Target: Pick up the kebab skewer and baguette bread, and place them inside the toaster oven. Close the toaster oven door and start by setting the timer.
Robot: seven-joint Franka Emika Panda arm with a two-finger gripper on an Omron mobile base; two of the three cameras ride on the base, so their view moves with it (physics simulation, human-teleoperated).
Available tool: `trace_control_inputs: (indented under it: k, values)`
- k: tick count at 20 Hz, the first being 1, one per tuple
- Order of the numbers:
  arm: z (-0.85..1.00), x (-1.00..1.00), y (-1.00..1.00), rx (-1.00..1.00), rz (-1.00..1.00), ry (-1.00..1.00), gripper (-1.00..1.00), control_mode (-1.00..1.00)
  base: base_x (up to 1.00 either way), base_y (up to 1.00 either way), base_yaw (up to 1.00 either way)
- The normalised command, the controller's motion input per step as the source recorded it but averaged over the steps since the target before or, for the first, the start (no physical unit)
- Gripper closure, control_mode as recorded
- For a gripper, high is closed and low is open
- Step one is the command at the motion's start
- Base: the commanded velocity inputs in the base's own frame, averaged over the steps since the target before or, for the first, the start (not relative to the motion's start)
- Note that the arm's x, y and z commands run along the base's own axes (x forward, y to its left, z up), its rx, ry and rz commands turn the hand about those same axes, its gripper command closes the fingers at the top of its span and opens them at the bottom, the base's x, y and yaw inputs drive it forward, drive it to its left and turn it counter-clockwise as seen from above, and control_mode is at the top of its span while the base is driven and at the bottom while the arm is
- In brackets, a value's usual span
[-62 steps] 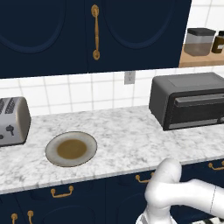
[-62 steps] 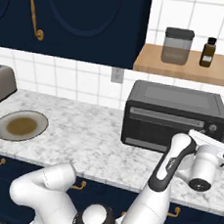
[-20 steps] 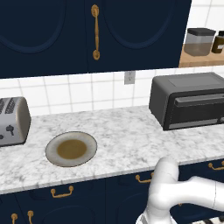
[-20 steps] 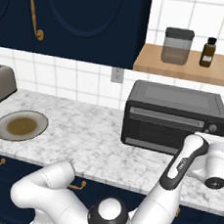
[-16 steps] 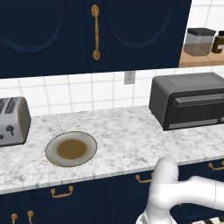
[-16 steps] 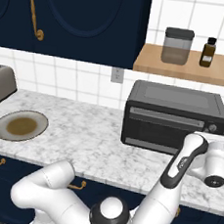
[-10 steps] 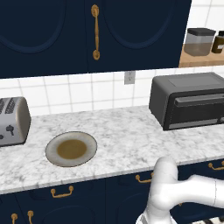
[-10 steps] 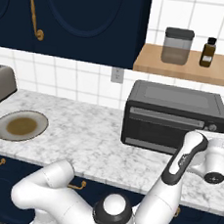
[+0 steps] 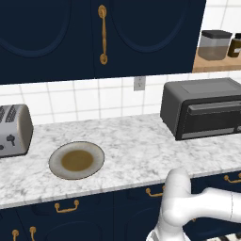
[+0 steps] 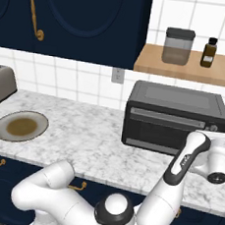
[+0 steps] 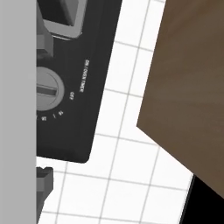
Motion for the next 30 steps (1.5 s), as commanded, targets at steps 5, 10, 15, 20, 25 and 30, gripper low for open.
trace_control_inputs:
  k: [5,10,15,20,25,30]
  values:
    - [0.0,0.0,-0.03,0.0,-0.01,0.0,-1.0,-1.0,0.0,0.0,0.0]
    - [0.0,0.01,0.0,0.0,-0.04,0.0,-1.0,-1.0,0.0,0.0,0.0]
    - [0.0,0.0,0.0,0.0,-0.05,0.0,-1.0,-1.0,0.0,0.0,0.0]
    - [0.03,0.01,0.0,0.0,-0.03,0.0,-1.0,-1.0,0.0,0.0,0.0]
    - [0.04,0.02,0.0,0.0,-0.01,0.0,-1.0,-1.0,0.0,0.0,0.0]
    - [0.15,0.01,0.0,0.0,0.0,0.0,-1.0,-1.0,0.0,0.0,0.0]
